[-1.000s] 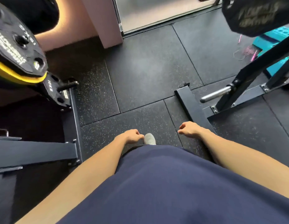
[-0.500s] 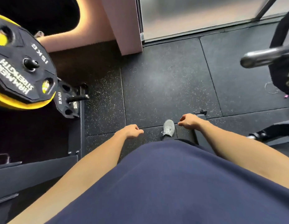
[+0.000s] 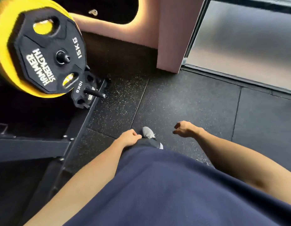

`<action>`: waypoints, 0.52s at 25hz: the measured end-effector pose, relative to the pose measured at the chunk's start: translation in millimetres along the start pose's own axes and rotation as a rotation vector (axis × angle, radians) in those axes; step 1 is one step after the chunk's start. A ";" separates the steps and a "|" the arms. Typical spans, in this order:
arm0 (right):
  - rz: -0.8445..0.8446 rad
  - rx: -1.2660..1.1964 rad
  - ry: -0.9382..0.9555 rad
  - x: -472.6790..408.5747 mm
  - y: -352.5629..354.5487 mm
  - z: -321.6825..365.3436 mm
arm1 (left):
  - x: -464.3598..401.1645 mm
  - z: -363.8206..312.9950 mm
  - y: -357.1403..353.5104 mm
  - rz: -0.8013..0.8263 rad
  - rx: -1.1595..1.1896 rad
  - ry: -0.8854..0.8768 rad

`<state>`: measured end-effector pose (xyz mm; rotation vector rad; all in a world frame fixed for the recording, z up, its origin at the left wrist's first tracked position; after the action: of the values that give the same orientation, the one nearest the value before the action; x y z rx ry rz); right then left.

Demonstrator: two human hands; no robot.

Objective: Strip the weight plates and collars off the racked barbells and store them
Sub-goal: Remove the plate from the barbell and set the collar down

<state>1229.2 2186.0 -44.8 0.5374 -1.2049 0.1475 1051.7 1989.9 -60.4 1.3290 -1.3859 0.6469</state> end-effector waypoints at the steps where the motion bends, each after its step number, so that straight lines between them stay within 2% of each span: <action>1: 0.004 0.049 0.024 -9.9 18.9 12.0 | -5.5 -3.7 14.2 -0.039 0.063 -0.004; 6: -0.025 0.218 0.156 -45.9 132.5 101.8 | -5.8 -20.7 121.3 -0.258 0.362 -0.027; 13: -0.199 0.424 0.513 -27.9 294.9 305.6 | 70.0 -25.3 307.9 -0.703 0.628 -0.044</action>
<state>846.2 2302.8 99.4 0.9218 -0.6123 0.3521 785.0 2059.6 95.7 2.1882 -0.6574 0.5759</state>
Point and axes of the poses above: each hand's wrist, its own x-axis away from the middle knuckle, its own y-axis out of the back of the hand, z = x × y, the point moved 10 cm from there along -x, towards the middle knuckle, and after that the axes turned 14 degrees about z, right-handed, at the moved point
